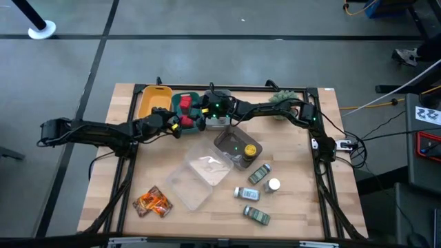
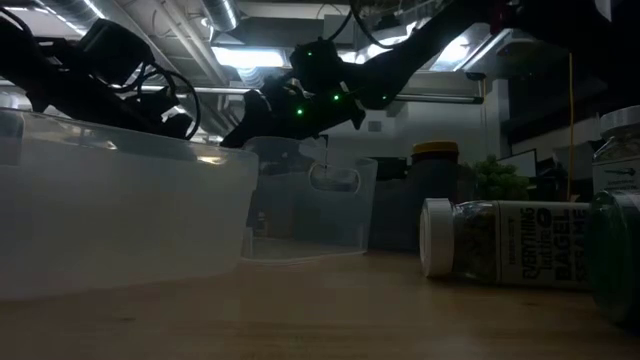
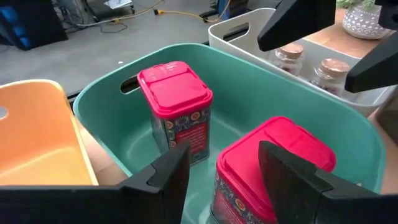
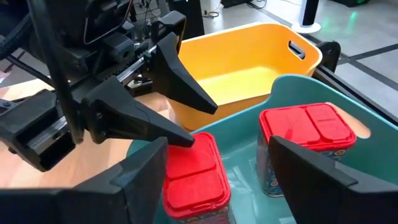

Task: Sort spices by type
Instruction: Put the orange seasoning pack into the yellow bin

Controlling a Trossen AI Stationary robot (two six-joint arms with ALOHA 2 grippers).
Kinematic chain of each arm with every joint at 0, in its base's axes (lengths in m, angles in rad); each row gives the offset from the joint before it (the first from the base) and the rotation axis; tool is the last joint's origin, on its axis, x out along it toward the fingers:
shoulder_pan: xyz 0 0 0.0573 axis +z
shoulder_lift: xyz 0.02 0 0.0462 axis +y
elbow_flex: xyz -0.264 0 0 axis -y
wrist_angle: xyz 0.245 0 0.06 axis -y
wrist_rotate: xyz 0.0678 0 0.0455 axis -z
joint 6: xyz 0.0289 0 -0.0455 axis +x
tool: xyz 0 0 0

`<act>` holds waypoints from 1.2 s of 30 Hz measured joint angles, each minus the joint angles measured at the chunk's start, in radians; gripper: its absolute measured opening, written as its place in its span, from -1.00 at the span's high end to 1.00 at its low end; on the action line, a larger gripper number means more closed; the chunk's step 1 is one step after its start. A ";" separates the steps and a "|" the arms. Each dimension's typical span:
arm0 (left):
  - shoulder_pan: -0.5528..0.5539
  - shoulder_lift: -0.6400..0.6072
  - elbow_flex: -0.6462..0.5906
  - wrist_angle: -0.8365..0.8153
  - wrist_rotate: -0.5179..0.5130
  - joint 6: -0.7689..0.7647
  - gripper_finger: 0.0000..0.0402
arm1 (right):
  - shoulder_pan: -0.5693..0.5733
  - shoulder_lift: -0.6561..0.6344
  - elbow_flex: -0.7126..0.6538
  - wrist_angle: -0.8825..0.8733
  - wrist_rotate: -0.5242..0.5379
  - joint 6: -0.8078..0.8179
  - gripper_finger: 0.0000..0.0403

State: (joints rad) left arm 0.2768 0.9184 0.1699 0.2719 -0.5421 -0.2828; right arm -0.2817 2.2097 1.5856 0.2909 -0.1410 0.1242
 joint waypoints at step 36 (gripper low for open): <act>-0.423 -0.304 0.429 -0.997 0.670 -0.200 0.13 | 0.000 -0.447 0.000 -0.679 -0.008 -0.107 -0.39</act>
State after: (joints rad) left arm -0.1461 0.6142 0.5991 -0.7246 0.1283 -0.4826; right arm -0.2817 1.7625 1.5856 -0.3877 -0.1494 0.0176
